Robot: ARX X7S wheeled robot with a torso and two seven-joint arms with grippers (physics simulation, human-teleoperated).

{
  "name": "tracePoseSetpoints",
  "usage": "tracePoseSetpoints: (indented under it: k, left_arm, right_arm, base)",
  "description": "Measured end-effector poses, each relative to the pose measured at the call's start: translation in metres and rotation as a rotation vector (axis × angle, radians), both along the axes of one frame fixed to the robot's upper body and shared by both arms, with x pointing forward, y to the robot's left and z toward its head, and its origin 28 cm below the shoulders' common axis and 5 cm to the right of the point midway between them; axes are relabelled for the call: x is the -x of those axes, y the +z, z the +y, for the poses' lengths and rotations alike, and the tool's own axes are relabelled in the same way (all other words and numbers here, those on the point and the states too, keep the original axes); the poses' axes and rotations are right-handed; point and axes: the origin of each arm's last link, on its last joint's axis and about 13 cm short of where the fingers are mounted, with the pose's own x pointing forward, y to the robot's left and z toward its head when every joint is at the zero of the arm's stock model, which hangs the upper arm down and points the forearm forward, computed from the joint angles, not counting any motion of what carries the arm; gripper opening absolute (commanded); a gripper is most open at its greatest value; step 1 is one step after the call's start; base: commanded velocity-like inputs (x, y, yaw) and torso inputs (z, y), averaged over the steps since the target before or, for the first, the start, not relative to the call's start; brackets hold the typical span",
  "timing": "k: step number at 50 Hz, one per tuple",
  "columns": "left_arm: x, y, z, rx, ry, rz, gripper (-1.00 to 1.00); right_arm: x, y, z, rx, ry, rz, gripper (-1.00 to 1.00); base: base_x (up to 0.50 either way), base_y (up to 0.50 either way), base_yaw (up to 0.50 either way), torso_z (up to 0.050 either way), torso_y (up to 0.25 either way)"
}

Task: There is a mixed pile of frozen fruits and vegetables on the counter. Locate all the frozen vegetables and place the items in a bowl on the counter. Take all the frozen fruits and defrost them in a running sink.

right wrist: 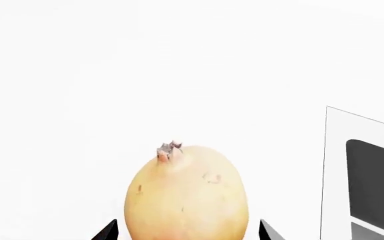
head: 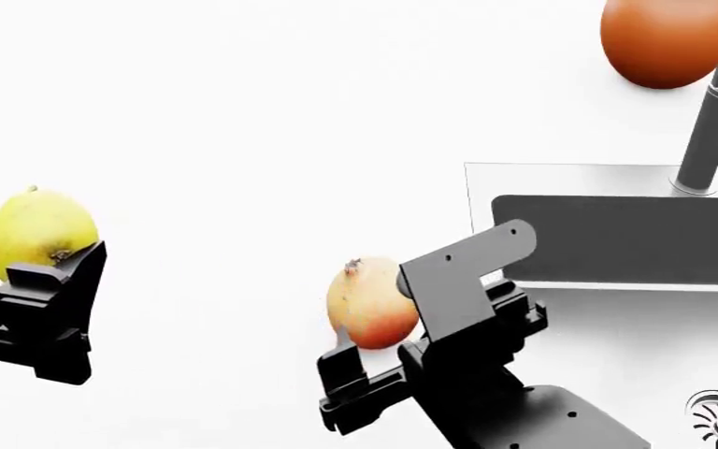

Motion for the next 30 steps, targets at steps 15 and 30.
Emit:
tracePoseSetpoints:
  k: [15,30]
  left_arm:
    - [0.000,-0.001,0.000,-0.010,0.000,0.006,-1.00]
    - [0.000,-0.003,0.001,-0.015,-0.002,0.012,-1.00]
  right_arm:
    - [-0.015,-0.007,0.005,0.006,0.020,0.023,1.00]
    - [-0.020,-0.010,0.008,0.012,0.037,0.014,-1.00]
  base:
    - [0.00,0.00,0.00,0.000,0.000]
    - [0.00,0.00,0.00,0.000,0.000]
